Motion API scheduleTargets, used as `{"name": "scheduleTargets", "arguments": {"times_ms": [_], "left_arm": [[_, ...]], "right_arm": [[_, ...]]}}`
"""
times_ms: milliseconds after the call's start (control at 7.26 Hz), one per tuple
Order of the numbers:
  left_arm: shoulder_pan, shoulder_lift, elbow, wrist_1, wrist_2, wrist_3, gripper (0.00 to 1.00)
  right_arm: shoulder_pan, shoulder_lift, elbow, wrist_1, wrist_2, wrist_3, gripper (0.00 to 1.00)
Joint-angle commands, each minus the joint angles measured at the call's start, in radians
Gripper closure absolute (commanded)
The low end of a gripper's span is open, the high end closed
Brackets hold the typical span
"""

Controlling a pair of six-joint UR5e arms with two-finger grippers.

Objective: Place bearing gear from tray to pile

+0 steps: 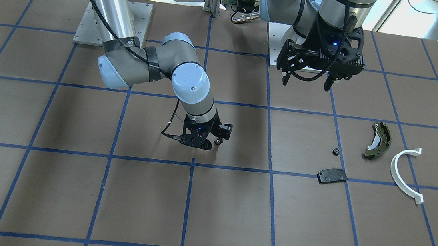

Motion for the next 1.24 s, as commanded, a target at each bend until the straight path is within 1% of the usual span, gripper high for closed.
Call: {"name": "scheduleTargets", "arguments": {"times_ms": [0, 138, 276, 413, 551, 689, 827, 964, 1102], "left_arm": [[0.0, -0.021, -0.003, 0.001, 0.008, -0.003, 0.0], [0.0, -0.027, -0.004, 0.002, 0.003, -0.005, 0.0], [-0.002, -0.04, -0.007, 0.002, 0.0, -0.009, 0.0], [-0.011, -0.066, -0.024, 0.004, -0.002, -0.066, 0.0], [-0.038, -0.099, -0.041, 0.04, -0.026, -0.098, 0.0], [-0.082, -0.136, -0.07, 0.067, -0.028, -0.153, 0.0], [-0.142, -0.176, -0.117, 0.134, -0.026, -0.217, 0.0], [-0.193, -0.219, -0.192, 0.292, -0.026, -0.279, 0.0], [-0.227, -0.262, -0.295, 0.481, -0.028, -0.317, 0.0]], "right_arm": [[-0.027, -0.042, 0.0, 0.018, -0.025, -0.006, 0.0], [-0.062, -0.095, -0.002, 0.075, -0.048, -0.02, 0.0], [-0.132, -0.176, -0.003, 0.16, -0.069, -0.108, 0.0], [-0.233, -0.252, -0.003, 0.283, -0.07, -0.279, 0.0], [-0.327, -0.315, -0.003, 0.364, -0.071, -0.386, 0.0], [-0.41, -0.353, -0.005, 0.424, -0.086, -0.508, 0.0], [-0.45, -0.399, -0.012, 0.49, -0.146, -0.602, 0.0], [-0.456, -0.456, -0.014, 0.514, -0.152, -0.609, 0.0], [-0.456, -0.516, -0.031, 0.597, -0.155, -0.609, 0.0]]}}
